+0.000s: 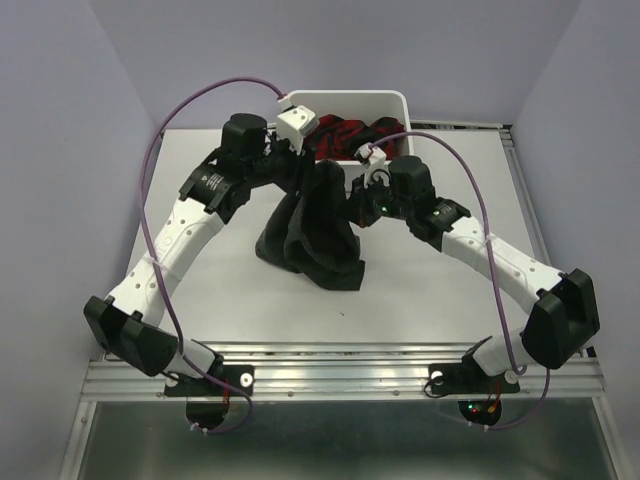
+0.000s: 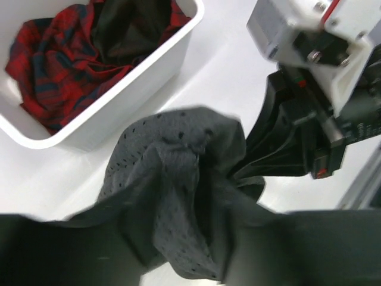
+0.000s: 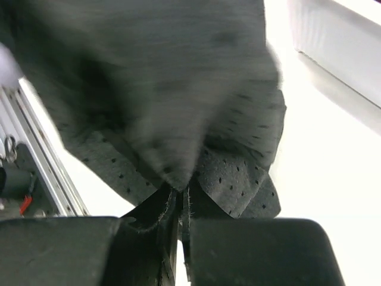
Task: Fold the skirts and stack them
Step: Flatten the skirt out
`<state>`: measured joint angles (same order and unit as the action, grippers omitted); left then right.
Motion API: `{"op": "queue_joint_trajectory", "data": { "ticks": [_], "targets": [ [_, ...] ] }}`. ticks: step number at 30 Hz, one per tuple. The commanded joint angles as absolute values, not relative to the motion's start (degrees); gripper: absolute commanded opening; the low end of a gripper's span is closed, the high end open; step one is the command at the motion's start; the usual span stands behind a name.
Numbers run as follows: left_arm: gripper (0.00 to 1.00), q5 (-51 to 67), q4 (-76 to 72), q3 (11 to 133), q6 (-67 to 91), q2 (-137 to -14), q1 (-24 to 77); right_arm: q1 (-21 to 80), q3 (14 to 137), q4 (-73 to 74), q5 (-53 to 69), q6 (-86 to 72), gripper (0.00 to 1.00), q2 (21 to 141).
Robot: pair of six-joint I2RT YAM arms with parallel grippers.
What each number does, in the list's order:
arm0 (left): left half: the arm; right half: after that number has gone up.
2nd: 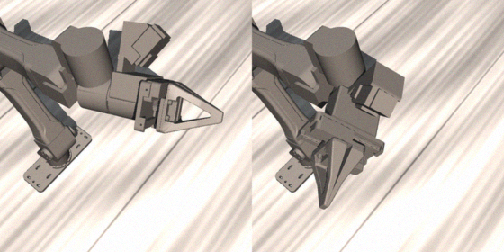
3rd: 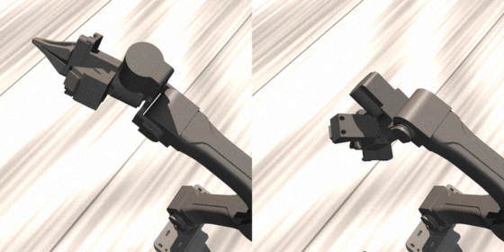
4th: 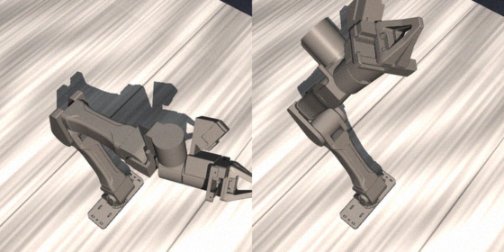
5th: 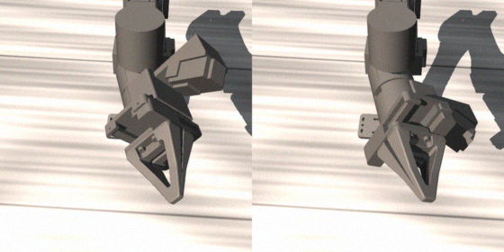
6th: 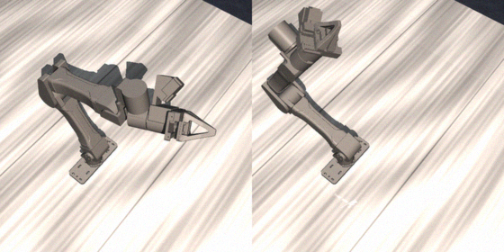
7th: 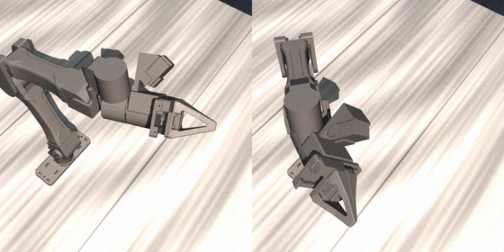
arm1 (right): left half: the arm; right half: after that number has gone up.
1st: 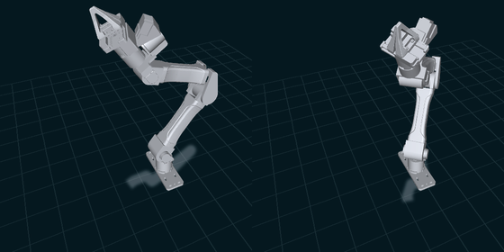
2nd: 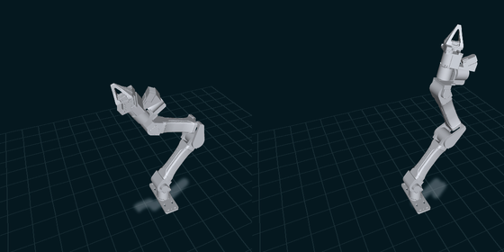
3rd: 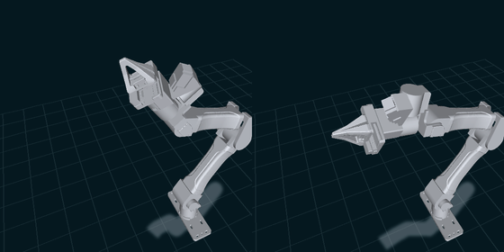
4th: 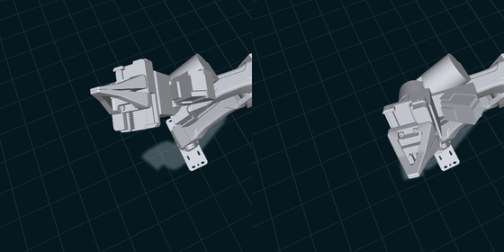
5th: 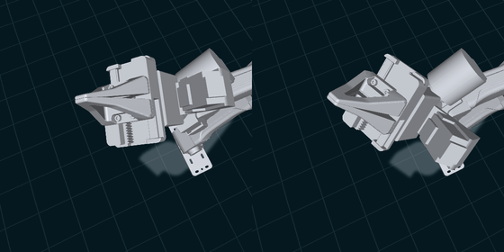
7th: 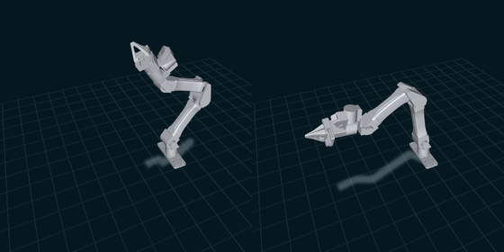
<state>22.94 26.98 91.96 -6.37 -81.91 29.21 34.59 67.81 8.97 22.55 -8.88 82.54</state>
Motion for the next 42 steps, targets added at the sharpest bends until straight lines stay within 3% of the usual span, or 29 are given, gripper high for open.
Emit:
{"op": "queue_joint_trajectory", "data": {
  "ticks": [1, 9, 11, 15, 30, 36, 37, 41, 42],
  "targets": [
    [0.59, 19.8, 24.7, 83.7, -5.6, -73.6, 28.4, 33.8, 72.5, 8.3, 18.6, -15.7, 0.01, 78.9],
    [0.70, 14.8, 19.6, 59.7, 1.6, -63.6, 28.6, 33.8, 71.0, 5.5, 16.6, -25.4, 0.01, 82.3],
    [0.77, 14.0, 18.6, 55.5, 3.3, -62.2, 28.6, 33.3, 71.4, 5.4, 14.6, -26.0, 0.01, 83.8],
    [0.79, 10.6, 15.9, 50.9, 5.4, -59.2, 29.4, 32.2, 72.8, 5.4, 13.9, -26.3, 0.01, 85.1],
    [0.72, 4.8, 9.6, 56.8, 6.4, -67.2, 38.2, 32.2, 73.6, 5.2, 14.2, -25.5, 0.01, 85.6],
    [0.55, -3.8, 10.9, 60.8, 4.1, -74.6, 39.2, 31.6, 73.6, 6.1, 13.1, -23.6, 0.01, 83.9],
    [0.44, -5.5, 11.9, 61.3, 3.7, -75.4, 39.1, 31.6, 73.7, 6.8, 12.9, -23.1, 0.01, 83.2],
    [0.18, -11.4, 13.5, 62.9, 1.9, -73.8, 37.7, 30.6, 73.7, 10.7, 7.7, -19.3, 0.01, 80.6],
    [0.07, -11.8, 14.5, 63.9, 1.4, -72.7, 37.4, 30.6, 73.7, 11.5, 6.6, -18.6, 0.01, 80.1]
  ]
}}
